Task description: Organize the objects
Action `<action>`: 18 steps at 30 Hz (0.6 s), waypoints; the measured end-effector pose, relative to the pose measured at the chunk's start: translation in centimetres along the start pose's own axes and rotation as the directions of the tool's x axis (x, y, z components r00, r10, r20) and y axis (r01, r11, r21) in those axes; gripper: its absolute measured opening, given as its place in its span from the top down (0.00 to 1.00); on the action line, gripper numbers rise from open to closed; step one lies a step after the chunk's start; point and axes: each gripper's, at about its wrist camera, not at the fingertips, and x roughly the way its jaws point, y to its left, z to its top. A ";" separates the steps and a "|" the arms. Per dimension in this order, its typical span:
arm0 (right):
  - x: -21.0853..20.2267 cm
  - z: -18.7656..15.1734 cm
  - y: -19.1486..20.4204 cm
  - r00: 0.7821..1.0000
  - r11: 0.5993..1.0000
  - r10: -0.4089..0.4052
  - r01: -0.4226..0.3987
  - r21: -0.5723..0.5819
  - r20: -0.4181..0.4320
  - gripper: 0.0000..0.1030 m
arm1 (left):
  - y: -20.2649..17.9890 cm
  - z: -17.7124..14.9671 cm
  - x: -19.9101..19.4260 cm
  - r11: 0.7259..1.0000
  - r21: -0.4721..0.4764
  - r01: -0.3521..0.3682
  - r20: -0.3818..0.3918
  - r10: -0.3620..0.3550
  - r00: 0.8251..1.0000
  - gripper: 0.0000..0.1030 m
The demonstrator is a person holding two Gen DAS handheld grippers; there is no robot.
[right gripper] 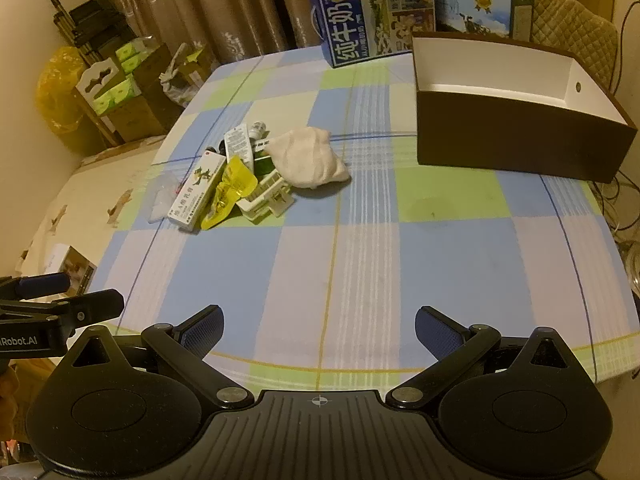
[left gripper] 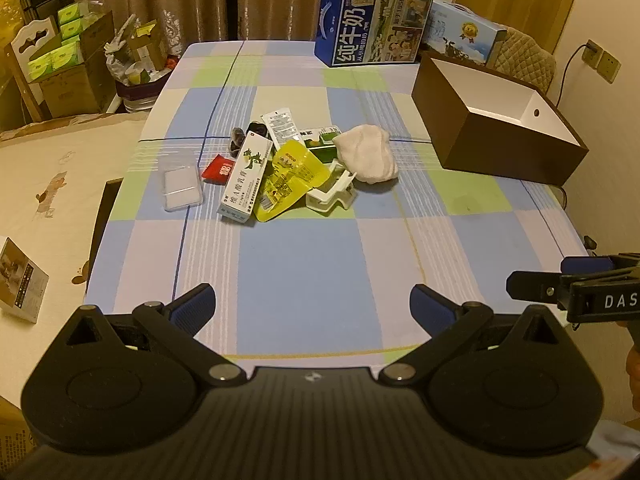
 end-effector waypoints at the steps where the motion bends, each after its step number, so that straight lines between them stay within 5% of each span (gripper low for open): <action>1: 0.2 0.2 0.0 1.000 1.000 0.002 -0.002 -0.001 -0.002 0.03 | 0.0 0.1 0.0 1.000 -0.001 -0.001 -0.001 0.001 1.000 0.01; 18: 1.8 1.8 -0.1 1.000 0.999 0.019 -0.019 -0.036 -0.021 0.03 | 0.3 1.2 1.2 0.999 -0.029 -0.021 -0.027 0.020 0.999 0.01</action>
